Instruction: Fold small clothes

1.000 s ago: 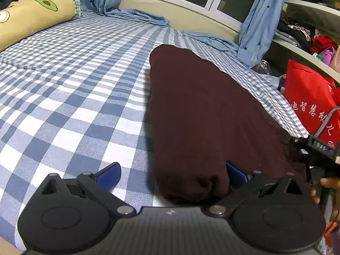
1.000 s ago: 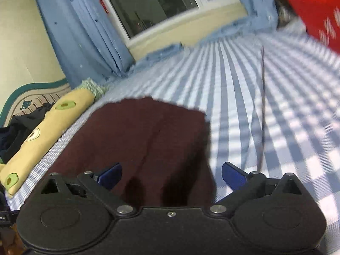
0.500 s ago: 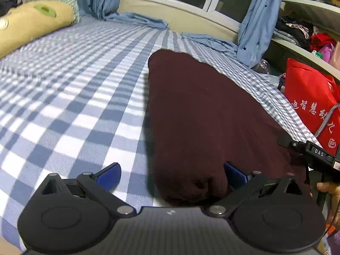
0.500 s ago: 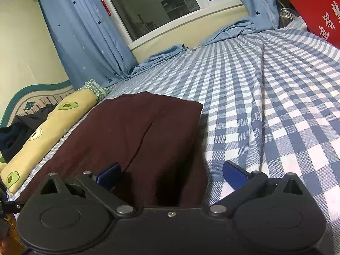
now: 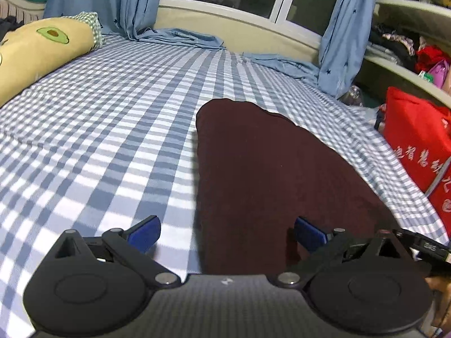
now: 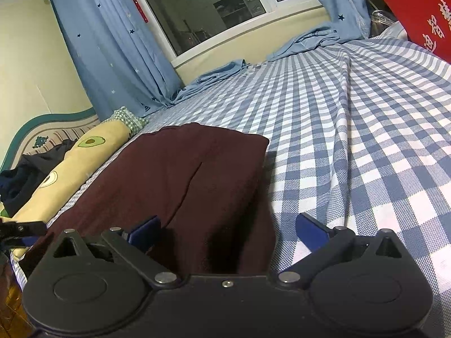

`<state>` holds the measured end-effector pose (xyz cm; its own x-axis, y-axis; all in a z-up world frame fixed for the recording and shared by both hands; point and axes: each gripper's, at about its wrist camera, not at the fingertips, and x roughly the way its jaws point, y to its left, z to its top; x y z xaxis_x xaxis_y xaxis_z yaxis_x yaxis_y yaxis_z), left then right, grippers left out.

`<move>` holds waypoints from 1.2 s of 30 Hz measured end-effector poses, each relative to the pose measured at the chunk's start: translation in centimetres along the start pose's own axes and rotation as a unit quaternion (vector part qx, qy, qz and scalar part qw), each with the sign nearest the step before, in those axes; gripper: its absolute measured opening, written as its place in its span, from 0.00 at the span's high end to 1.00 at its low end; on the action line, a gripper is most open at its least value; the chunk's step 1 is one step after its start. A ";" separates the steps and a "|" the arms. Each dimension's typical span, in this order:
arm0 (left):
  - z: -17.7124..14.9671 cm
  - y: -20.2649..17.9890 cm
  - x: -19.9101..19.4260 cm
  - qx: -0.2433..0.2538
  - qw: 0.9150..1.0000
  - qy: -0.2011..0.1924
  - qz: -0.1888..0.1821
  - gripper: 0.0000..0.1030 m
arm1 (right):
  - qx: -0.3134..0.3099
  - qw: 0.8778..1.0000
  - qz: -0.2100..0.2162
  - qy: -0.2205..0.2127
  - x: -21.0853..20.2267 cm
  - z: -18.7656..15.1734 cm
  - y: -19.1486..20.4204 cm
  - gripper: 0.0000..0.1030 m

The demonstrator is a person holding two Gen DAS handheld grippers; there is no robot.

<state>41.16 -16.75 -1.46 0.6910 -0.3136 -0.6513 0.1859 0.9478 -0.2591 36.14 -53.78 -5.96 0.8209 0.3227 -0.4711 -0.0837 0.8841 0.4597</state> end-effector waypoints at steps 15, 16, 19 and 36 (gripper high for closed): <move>1.6 -0.6 4.0 0.061 0.997 0.033 -0.031 0.00 | -0.004 0.997 0.079 0.012 -0.5 -0.2 0.1 0.01; 1.5 -0.6 4.1 0.064 0.997 0.034 -0.032 0.00 | -0.001 0.997 0.080 0.013 -0.4 -0.2 0.0 0.00; 1.5 -0.3 4.5 0.065 0.996 0.040 -0.038 0.00 | 0.006 0.996 0.084 0.011 -0.5 -0.1 -0.1 0.00; 0.7 2.0 6.3 0.001 0.995 0.077 -0.068 0.00 | 0.017 0.996 0.087 0.006 -0.7 -0.2 -0.6 0.01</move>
<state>46.33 -16.73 -5.59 0.5449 -0.4432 -0.7118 0.2710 0.8964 -0.3507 35.48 -54.44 -6.07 0.7892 0.4739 -0.3907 -0.2049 0.8028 0.5599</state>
